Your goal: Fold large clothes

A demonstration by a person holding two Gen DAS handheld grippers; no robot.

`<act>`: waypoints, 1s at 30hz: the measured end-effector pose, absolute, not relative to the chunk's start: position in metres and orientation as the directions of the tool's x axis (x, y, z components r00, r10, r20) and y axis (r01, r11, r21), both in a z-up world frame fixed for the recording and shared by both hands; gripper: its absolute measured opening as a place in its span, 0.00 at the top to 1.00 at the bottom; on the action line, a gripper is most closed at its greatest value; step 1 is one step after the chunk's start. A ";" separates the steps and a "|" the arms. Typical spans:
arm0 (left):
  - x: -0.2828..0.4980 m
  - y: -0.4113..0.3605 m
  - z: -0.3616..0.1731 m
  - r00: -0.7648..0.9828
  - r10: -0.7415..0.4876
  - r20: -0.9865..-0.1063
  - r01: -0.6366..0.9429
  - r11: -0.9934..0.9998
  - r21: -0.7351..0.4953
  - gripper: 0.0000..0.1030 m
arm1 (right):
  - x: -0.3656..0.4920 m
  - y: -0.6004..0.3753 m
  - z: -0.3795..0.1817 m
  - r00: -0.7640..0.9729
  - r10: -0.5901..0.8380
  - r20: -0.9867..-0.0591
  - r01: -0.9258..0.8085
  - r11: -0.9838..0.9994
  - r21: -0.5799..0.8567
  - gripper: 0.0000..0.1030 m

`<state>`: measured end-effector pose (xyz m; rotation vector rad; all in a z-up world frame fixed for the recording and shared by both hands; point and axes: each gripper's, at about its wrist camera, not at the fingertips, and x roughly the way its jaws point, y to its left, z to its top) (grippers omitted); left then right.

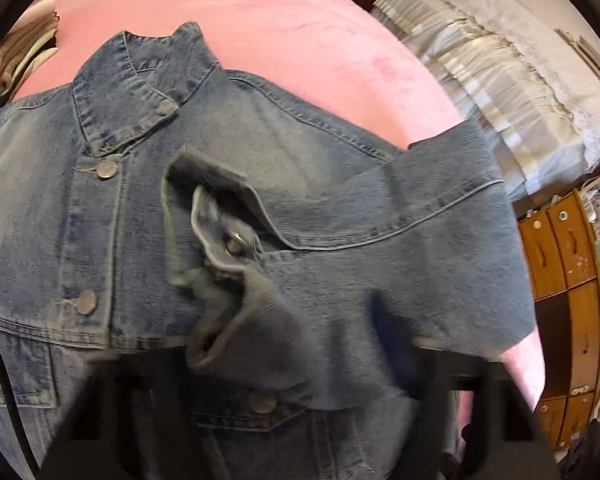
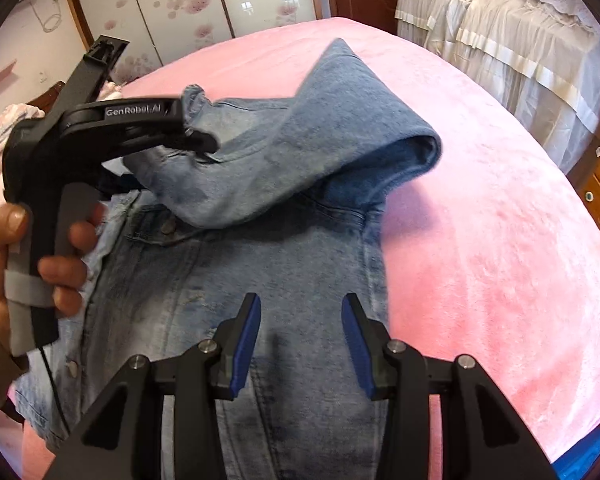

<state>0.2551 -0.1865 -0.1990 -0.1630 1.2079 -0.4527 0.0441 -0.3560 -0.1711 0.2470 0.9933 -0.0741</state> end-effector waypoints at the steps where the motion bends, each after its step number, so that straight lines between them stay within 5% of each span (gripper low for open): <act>1: 0.258 -0.184 -0.199 0.279 -0.421 -0.863 0.249 0.900 -0.359 0.81 | 0.045 -0.359 -0.174 0.542 0.046 -0.839 0.180 0.969 0.170 0.59; 14: 0.270 -0.149 -0.075 0.545 -0.385 -0.745 0.338 0.914 -0.225 0.85 | 0.129 -0.406 -0.194 0.557 -0.005 -0.830 0.283 0.941 0.185 0.59; 18: 0.285 -0.115 -0.053 0.632 -0.317 -0.707 0.296 0.942 -0.159 0.84 | 0.142 -0.397 -0.199 0.536 -0.088 -0.840 0.292 0.952 0.087 0.74; 21: 0.296 -0.079 -0.076 0.621 -0.258 -0.740 0.231 0.963 -0.142 0.84 | 0.141 -0.385 -0.200 0.527 -0.144 -0.838 0.279 0.960 0.011 0.72; 27: 0.303 -0.030 -0.203 0.403 -0.110 -0.908 0.115 0.991 -0.069 0.81 | 0.128 -0.367 -0.196 0.492 -0.192 -0.849 0.258 0.964 -0.068 0.63; 30: 0.288 -0.014 -0.219 0.418 -0.162 -0.894 0.106 0.986 -0.129 0.77 | 0.114 -0.362 -0.191 0.491 -0.192 -0.850 0.248 0.966 -0.075 0.62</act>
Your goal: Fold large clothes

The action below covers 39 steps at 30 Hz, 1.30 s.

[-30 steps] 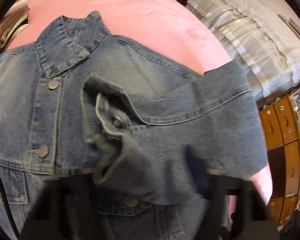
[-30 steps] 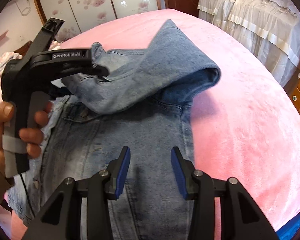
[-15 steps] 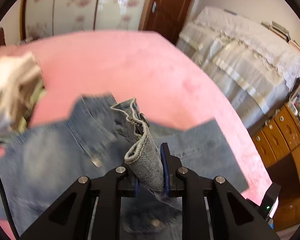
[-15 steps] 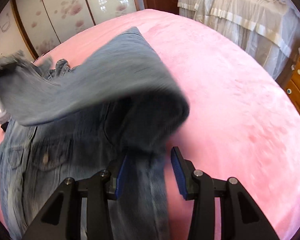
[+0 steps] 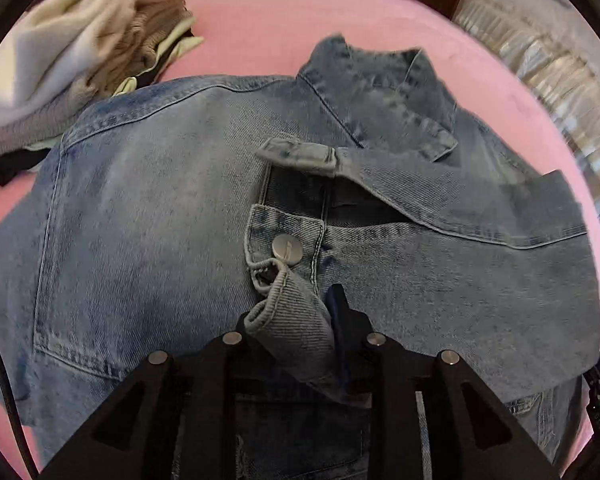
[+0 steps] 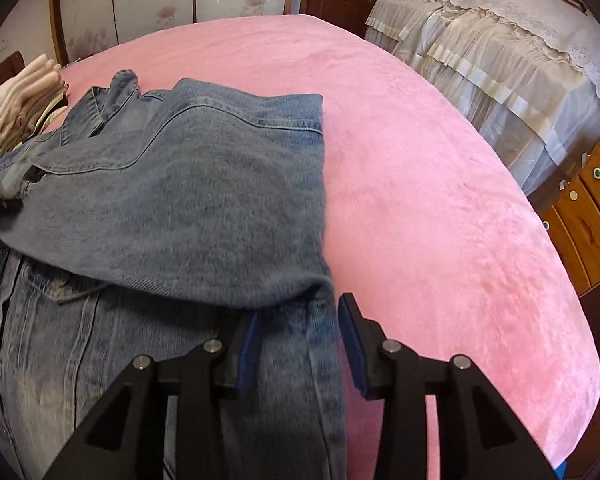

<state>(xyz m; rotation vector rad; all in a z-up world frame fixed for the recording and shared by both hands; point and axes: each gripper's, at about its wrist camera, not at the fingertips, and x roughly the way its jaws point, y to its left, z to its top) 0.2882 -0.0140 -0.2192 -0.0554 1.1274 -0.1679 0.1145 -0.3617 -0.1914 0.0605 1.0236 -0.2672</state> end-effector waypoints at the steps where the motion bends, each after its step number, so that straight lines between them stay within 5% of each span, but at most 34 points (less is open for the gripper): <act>1: 0.284 -0.011 -0.217 0.418 -0.188 -0.889 0.109 0.982 -0.157 0.75 | 0.109 -0.362 -0.189 0.493 -0.183 -0.851 0.243 0.968 -0.067 0.62; 4: 0.279 -0.005 -0.213 0.380 -0.287 -0.879 0.131 0.958 -0.256 0.67 | 0.093 -0.364 -0.183 0.497 -0.158 -0.853 0.234 0.971 -0.044 0.62; 11: 0.288 0.030 -0.181 0.445 -0.395 -0.804 0.095 0.913 -0.397 0.66 | 0.071 -0.362 -0.163 0.539 -0.107 -0.836 0.256 0.966 0.041 0.62; 20: 0.347 0.016 -0.161 0.499 -0.255 -0.828 0.048 0.962 -0.267 0.57 | 0.106 -0.348 -0.138 0.599 -0.119 -0.792 0.219 0.975 0.019 0.62; 31: 0.364 0.009 -0.212 0.389 -0.186 -0.902 0.068 0.983 -0.173 0.54 | 0.125 -0.344 -0.151 0.573 -0.147 -0.806 0.215 0.976 -0.026 0.62; 34: 0.359 0.015 -0.212 0.346 -0.273 -0.898 0.099 0.962 -0.255 0.36 | 0.126 -0.352 -0.151 0.569 -0.148 -0.809 0.225 0.974 -0.020 0.62; 39: 0.359 0.012 -0.214 0.320 -0.307 -0.896 0.128 0.951 -0.280 0.27 | 0.129 -0.355 -0.147 0.573 -0.167 -0.802 0.242 0.970 -0.029 0.62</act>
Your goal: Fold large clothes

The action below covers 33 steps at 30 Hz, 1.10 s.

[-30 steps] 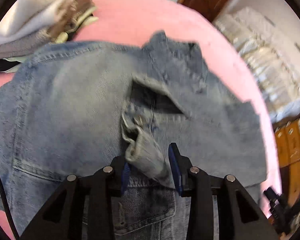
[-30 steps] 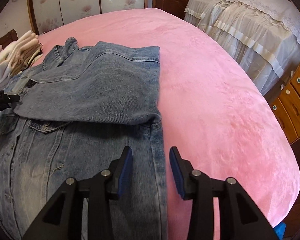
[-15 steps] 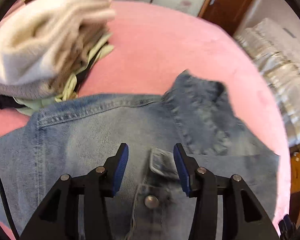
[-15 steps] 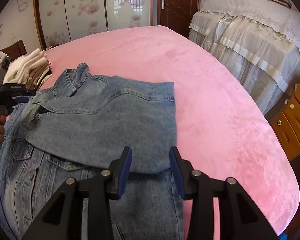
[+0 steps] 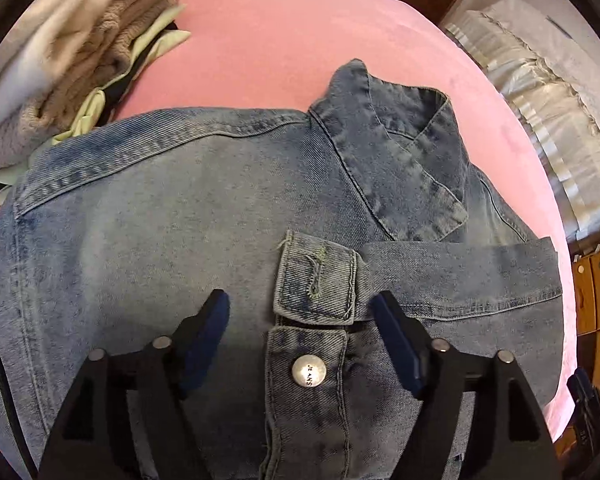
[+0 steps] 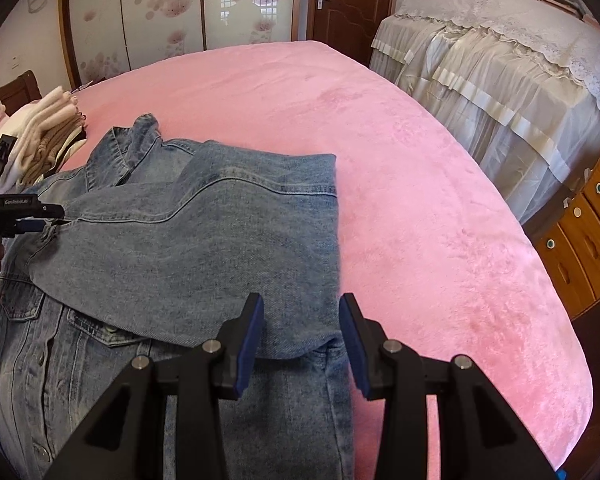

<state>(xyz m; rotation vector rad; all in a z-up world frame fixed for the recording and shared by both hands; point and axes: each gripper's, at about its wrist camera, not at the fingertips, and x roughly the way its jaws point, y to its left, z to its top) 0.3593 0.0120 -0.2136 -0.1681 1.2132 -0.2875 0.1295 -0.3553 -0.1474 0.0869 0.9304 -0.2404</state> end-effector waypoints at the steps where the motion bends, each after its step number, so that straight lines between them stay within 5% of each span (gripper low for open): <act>1: 0.360 0.008 -0.215 0.317 -0.294 -0.902 0.132 0.955 -0.265 0.27 | 0.130 -0.355 -0.147 0.575 -0.168 -0.801 0.242 0.970 -0.030 0.62; 2: 0.360 0.005 -0.220 0.321 -0.285 -0.903 0.141 0.957 -0.252 0.27 | 0.130 -0.354 -0.146 0.576 -0.170 -0.800 0.244 0.969 -0.030 0.62; 3: 0.359 0.001 -0.220 0.330 -0.276 -0.903 0.152 0.959 -0.238 0.38 | 0.130 -0.353 -0.146 0.576 -0.170 -0.799 0.244 0.969 -0.031 0.62; 4: 0.356 -0.004 -0.219 0.343 -0.268 -0.900 0.159 0.961 -0.226 0.63 | 0.130 -0.351 -0.145 0.577 -0.171 -0.799 0.243 0.970 -0.032 0.62; 7: 0.349 -0.011 -0.213 0.388 -0.242 -0.889 0.139 0.969 -0.203 0.70 | 0.130 -0.348 -0.140 0.590 -0.178 -0.788 0.241 0.970 -0.039 0.62; 17: 0.322 0.008 -0.207 0.505 -0.153 -0.850 0.048 0.988 -0.149 0.69 | 0.181 -0.381 -0.142 0.590 -0.195 -0.783 0.292 0.956 -0.018 0.62; 26: 0.326 -0.004 -0.212 0.502 -0.078 -0.861 0.025 0.997 -0.076 0.61 | 0.277 -0.315 -0.170 0.564 0.149 -0.812 0.005 0.983 0.184 0.62; 29: 0.325 -0.004 -0.211 0.501 -0.070 -0.863 0.030 0.997 -0.064 0.60 | 0.300 -0.306 -0.198 0.499 0.124 -0.858 0.017 0.988 0.153 0.63; 31: 0.326 -0.004 -0.212 0.496 -0.068 -0.866 0.040 0.998 -0.056 0.59 | 0.304 -0.320 -0.209 0.492 0.100 -0.865 0.042 0.990 0.138 0.76; 32: 0.329 -0.004 -0.213 0.494 -0.068 -0.867 0.044 0.998 -0.053 0.59 | 0.304 -0.331 -0.211 0.495 0.083 -0.865 0.059 0.990 0.129 0.94; 33: 0.329 -0.004 -0.213 0.493 -0.068 -0.868 0.049 0.997 -0.051 0.59 | 0.303 -0.351 -0.213 0.494 0.047 -0.868 0.098 0.989 0.109 1.00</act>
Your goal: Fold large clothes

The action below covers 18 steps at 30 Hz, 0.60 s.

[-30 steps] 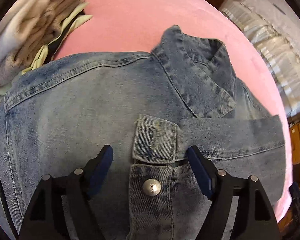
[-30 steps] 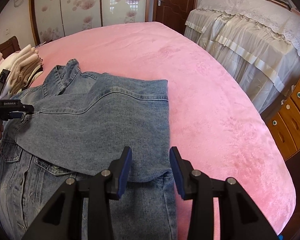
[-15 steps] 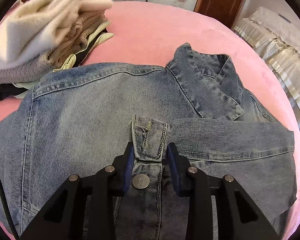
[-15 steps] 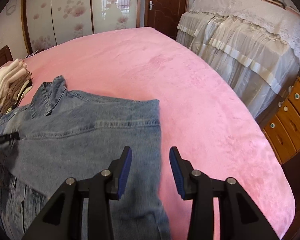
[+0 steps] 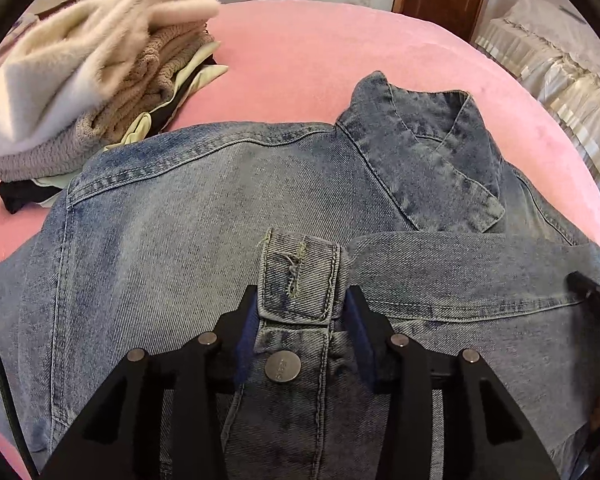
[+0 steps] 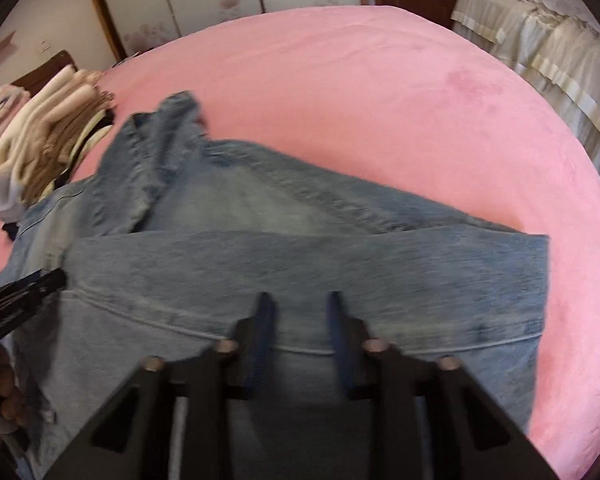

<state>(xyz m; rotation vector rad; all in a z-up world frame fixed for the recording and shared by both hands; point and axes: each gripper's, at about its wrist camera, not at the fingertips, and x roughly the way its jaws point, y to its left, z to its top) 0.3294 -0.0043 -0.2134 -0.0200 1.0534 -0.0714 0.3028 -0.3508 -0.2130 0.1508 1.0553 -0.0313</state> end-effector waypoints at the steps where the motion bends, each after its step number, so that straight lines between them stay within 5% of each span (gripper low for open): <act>1: 0.331 -0.004 -0.214 0.492 -0.070 -0.868 0.055 0.997 -0.049 0.58 | 0.300 -0.366 -0.212 0.495 0.034 -0.868 0.125 0.986 0.110 1.00; 8: 0.329 -0.010 -0.213 0.470 -0.054 -0.881 0.105 0.994 -0.005 0.53 | 0.269 -0.460 -0.195 0.495 0.015 -0.869 0.290 0.940 0.182 1.00; 9: 0.327 -0.010 -0.211 0.464 -0.052 -0.884 0.108 0.994 -0.001 0.53 | 0.262 -0.462 -0.189 0.497 0.024 -0.867 0.293 0.936 0.194 0.92; 13: 0.306 -0.005 -0.187 0.471 -0.064 -0.880 0.100 0.995 -0.018 0.52 | 0.224 -0.429 -0.157 0.530 0.027 -0.848 0.213 0.963 0.164 0.90; 15: 0.290 -0.005 -0.173 0.493 -0.070 -0.867 0.096 0.995 -0.026 0.50 | 0.203 -0.399 -0.147 0.556 0.066 -0.828 0.153 0.972 0.180 0.74; 18: 0.257 -0.015 -0.158 0.531 -0.117 -0.839 0.116 0.991 -0.065 0.42 | 0.169 -0.337 -0.145 0.579 0.117 -0.807 0.056 0.982 0.183 0.66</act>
